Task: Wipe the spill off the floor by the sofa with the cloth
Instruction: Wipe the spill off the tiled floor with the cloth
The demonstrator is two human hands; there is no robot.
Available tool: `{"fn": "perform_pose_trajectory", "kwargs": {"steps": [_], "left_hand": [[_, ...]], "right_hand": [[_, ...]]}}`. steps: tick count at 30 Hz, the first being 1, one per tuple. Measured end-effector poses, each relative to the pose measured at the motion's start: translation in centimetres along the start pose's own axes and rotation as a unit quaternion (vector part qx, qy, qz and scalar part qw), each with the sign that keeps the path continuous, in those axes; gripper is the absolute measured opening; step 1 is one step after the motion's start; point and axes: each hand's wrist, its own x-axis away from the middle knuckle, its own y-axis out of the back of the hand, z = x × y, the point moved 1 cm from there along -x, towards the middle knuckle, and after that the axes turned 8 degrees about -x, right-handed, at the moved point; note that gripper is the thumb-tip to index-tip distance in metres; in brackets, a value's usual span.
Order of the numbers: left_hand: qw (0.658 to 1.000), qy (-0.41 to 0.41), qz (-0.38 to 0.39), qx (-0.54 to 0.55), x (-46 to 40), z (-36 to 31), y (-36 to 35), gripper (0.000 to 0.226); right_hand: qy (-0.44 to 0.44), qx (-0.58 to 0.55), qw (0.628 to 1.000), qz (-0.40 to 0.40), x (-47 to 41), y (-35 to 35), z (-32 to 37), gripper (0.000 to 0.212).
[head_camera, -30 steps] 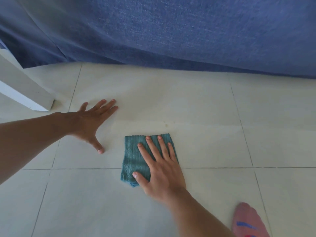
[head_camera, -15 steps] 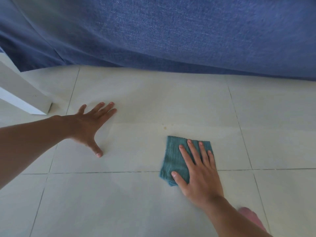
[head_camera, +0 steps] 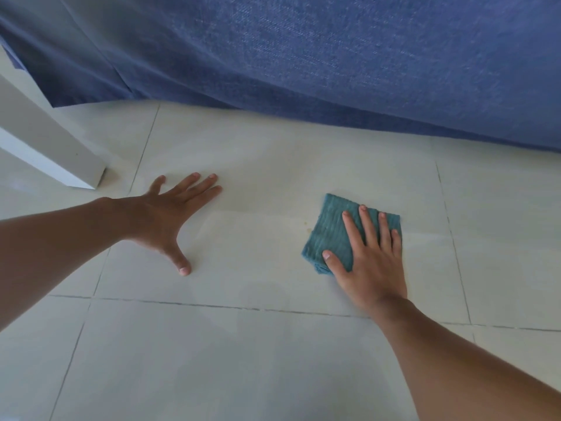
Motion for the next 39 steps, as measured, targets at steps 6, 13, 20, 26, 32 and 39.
{"fn": "perform_pose_trajectory", "kwargs": {"steps": [6,13,20,26,32,39], "left_hand": [[1.0,-0.004,-0.006,0.004,-0.4,0.1,-0.4,0.16],[1.0,-0.003,-0.018,0.005,-0.6,0.4,-0.9,0.16],[0.999,-0.004,-0.037,-0.008,-0.9,0.7,-1.1,0.157],[0.999,0.001,-0.037,-0.013,-0.4,0.7,-1.8,0.152],[0.999,0.008,-0.021,-0.023,0.2,0.3,-2.0,0.147],[0.998,-0.019,-0.052,-0.024,0.1,-0.9,-0.7,0.113]], "right_hand": [[0.004,0.011,1.0,0.008,-0.6,-0.2,1.0,0.086],[0.054,-0.011,0.998,0.016,-3.4,-0.9,6.5,0.086],[0.088,-0.02,0.995,0.035,-6.1,-1.6,11.5,0.085],[0.106,-0.014,0.993,0.051,-5.6,-2.0,11.8,0.085],[0.141,-0.039,0.987,0.069,0.1,-2.7,12.5,0.086],[0.134,-0.115,0.981,0.078,3.3,-2.5,13.2,0.079]]}}
